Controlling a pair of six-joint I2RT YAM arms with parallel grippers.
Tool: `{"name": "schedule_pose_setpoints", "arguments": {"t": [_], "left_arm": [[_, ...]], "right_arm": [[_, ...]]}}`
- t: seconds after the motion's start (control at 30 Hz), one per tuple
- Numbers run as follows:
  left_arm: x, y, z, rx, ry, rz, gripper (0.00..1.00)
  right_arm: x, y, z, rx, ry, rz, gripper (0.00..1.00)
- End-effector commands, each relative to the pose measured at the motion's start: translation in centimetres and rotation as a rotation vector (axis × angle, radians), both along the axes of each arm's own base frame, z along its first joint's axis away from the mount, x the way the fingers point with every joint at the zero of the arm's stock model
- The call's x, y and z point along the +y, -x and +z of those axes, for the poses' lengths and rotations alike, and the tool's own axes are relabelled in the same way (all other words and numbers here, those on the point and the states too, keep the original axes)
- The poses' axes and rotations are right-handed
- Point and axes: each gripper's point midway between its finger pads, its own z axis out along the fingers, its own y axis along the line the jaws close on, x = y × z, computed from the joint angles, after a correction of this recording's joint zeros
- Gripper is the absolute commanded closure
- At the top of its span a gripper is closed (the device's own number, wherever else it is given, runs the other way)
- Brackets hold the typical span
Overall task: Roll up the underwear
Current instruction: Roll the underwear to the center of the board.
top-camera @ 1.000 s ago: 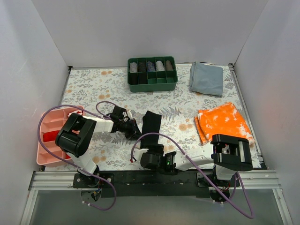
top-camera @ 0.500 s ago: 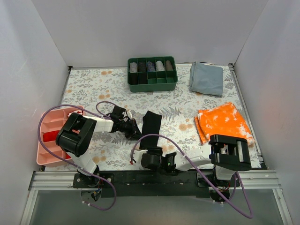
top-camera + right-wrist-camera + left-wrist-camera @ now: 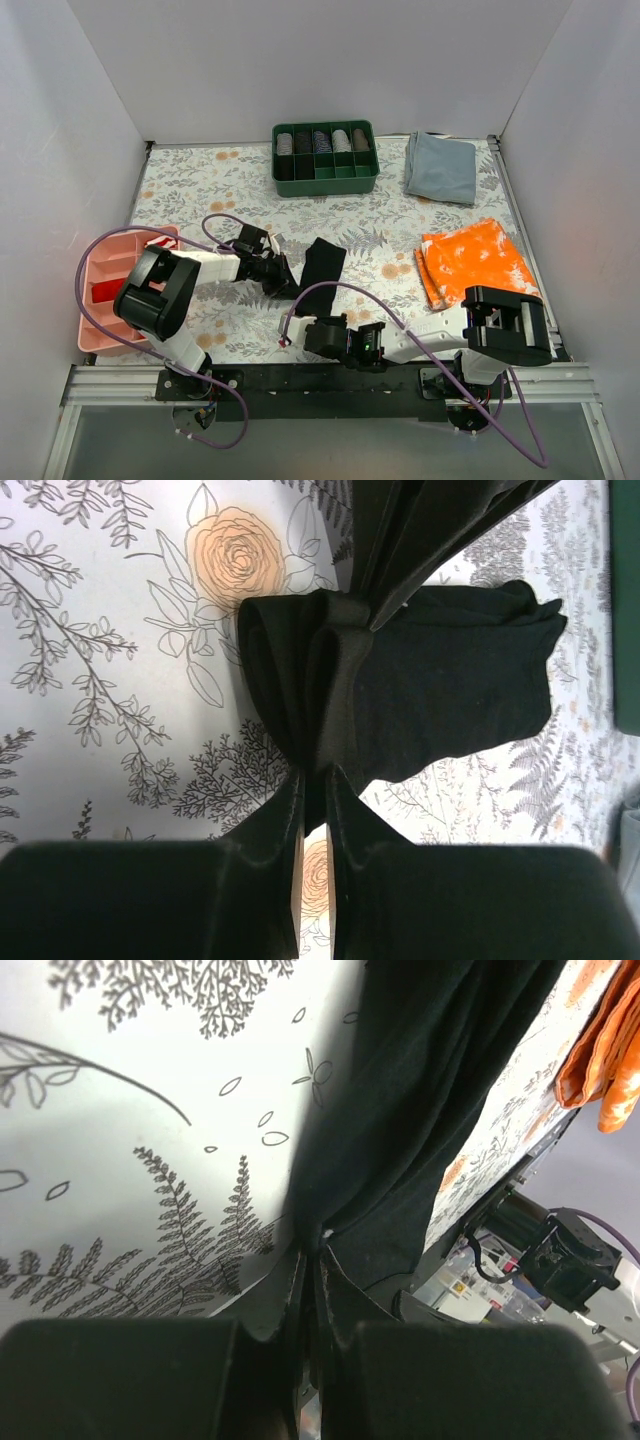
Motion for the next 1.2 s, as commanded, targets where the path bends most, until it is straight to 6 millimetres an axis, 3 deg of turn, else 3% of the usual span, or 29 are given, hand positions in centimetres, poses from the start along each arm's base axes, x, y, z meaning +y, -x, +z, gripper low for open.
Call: {"name": "schedule_pose_setpoints", "arguments": {"t": [0.0,0.1,0.2,0.27,0.43,0.63,0.97,1.17], "left_arm": [[4.0,-0.1,-3.3,-0.010,-0.241,0.071,0.99],[4.2,-0.2,-3.1,-0.019,-0.253,0.086,0.96],[4.6,-0.5,-3.0,-0.030,-0.276,0.107,0.82],[4.9,-0.8,-2.6,-0.043,-0.284,0.124,0.80],[5.5,-2.0,-1.3,-0.102,-0.303,0.190,0.62],[5.7,-3.2,1.3,-0.197,-0.278,0.267,0.59],[5.5,-3.1,4.6,-0.316,-0.179,0.303,0.58],[5.3,-2.5,5.8,-0.372,-0.120,0.312,0.53]], "right_arm": [[1.4,0.6,1.7,0.081,-0.073,0.016,0.93],[1.5,1.0,1.5,0.139,-0.069,0.033,0.94],[1.8,1.3,1.1,0.208,-0.068,0.048,0.95],[2.1,1.6,1.0,0.253,-0.075,0.061,0.96],[2.1,1.4,0.7,0.370,-0.093,0.063,0.98],[2.4,1.0,1.6,0.491,-0.171,0.074,0.99],[2.6,1.3,4.0,0.727,-0.328,0.150,0.99],[2.2,0.8,3.6,0.879,-0.336,0.157,0.99]]}}
